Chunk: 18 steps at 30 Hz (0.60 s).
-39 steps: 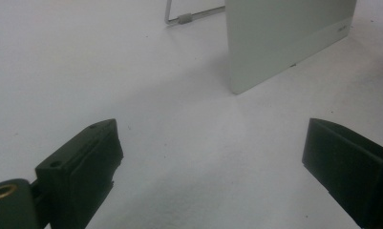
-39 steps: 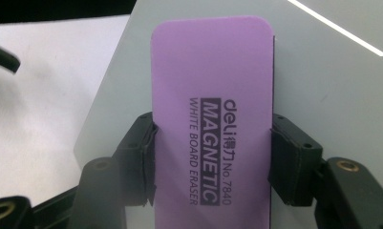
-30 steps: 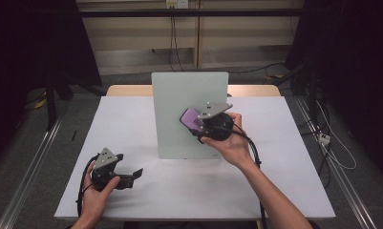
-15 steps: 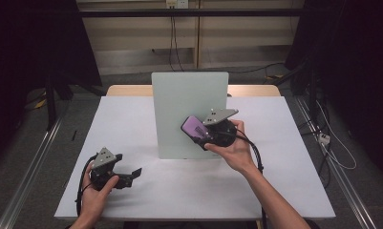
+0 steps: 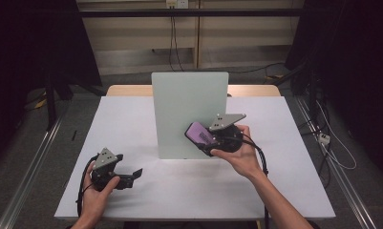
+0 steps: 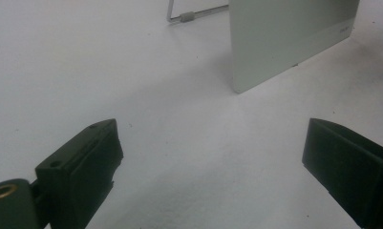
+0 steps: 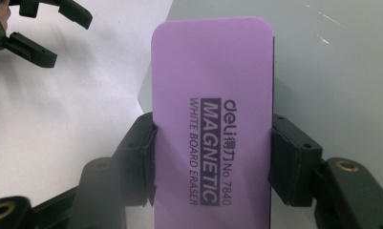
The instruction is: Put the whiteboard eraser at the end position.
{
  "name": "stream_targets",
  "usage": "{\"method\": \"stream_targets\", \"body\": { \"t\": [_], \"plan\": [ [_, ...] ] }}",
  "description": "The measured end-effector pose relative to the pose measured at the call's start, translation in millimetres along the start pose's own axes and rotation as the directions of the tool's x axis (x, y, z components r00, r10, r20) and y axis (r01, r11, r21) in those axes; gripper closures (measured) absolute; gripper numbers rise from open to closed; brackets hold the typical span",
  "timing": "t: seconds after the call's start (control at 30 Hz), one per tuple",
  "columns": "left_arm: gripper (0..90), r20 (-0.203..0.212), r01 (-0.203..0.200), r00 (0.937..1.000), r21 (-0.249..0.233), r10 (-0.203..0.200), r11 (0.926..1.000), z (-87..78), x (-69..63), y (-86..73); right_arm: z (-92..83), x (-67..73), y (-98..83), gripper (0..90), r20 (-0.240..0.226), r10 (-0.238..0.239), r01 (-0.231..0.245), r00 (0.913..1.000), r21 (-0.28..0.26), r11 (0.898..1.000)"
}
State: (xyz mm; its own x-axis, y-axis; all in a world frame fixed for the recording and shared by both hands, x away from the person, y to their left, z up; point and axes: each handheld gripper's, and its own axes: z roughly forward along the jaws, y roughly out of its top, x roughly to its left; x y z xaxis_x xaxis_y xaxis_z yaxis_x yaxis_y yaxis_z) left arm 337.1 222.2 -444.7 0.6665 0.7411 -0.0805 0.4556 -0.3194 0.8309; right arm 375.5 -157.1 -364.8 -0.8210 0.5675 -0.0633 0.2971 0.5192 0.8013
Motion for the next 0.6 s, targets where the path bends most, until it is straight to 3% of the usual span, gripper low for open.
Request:
{"method": "stream_targets", "body": {
  "t": [0.33, 0.6],
  "plan": [
    [5.7, 0.006, 0.022, 0.9997, 0.001, -0.022, 0.9998, 0.2, 3.9, -2.4, -3.7, -7.7, -6.1, 42.1, -0.043, 0.048, -0.047, 0.9979, 0.008, 0.999],
    [5.7, 0.002, 0.004, 1.0, 0.002, -0.004, 1.0, -0.2, 1.2, 0.2, -4.1, 0.2, -13.4, 42.1, -0.061, 0.035, -0.034, 0.9975, 0.032, 0.999]
  ]
}}
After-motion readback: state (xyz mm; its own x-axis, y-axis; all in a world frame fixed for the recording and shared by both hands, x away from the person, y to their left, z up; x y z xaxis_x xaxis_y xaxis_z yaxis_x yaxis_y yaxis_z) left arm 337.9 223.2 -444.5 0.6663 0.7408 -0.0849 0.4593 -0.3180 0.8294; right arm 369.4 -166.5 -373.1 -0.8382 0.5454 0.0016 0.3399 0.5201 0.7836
